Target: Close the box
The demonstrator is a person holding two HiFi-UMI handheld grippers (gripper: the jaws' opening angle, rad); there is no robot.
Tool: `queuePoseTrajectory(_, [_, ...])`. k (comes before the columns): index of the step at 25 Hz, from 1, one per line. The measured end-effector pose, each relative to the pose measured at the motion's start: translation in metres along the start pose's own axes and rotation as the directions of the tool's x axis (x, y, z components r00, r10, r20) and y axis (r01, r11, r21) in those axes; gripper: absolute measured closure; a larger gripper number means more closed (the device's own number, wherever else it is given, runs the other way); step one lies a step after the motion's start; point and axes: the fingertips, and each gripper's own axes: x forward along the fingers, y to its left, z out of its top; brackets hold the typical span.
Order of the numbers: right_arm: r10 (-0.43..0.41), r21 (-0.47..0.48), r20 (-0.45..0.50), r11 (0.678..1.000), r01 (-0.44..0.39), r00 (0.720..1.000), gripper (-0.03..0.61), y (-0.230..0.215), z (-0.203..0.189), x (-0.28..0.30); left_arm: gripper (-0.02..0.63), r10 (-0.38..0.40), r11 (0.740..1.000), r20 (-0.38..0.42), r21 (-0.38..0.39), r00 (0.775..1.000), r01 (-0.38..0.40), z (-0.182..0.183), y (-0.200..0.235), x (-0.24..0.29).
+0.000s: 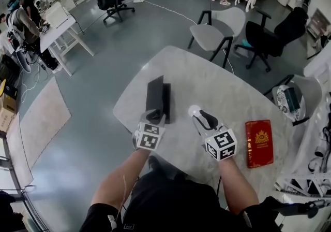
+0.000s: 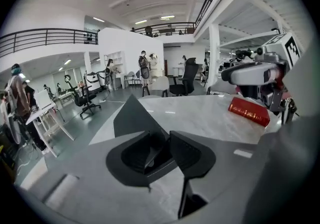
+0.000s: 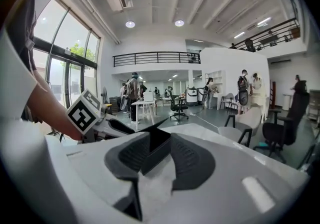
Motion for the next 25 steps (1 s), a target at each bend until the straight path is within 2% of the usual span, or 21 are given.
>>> queuePoseTrajectory(7, [-0.037,0.027,-0.017,0.999,0.038,0.999,0.445,-0.012,-0.013,-0.010,0.439,-0.052,0.996,-0.054,0.064,0.997,0.055,-0.010,-0.015,0.023])
queuePoseTrajectory(15, [-0.050,0.058,-0.030,0.997,0.051,0.998,0.445,-0.021,-0.029,-0.017,0.419,-0.088,0.985,-0.146,0.136,0.985,0.108,-0.023,-0.028,0.041])
queuePoseTrajectory(25, [-0.063,0.062,-0.047,0.996,0.066,0.997,0.445,-0.038,-0.047,-0.030,0.416,-0.105,0.983,-0.212,0.127,0.971,0.134,-0.034,-0.036,0.057])
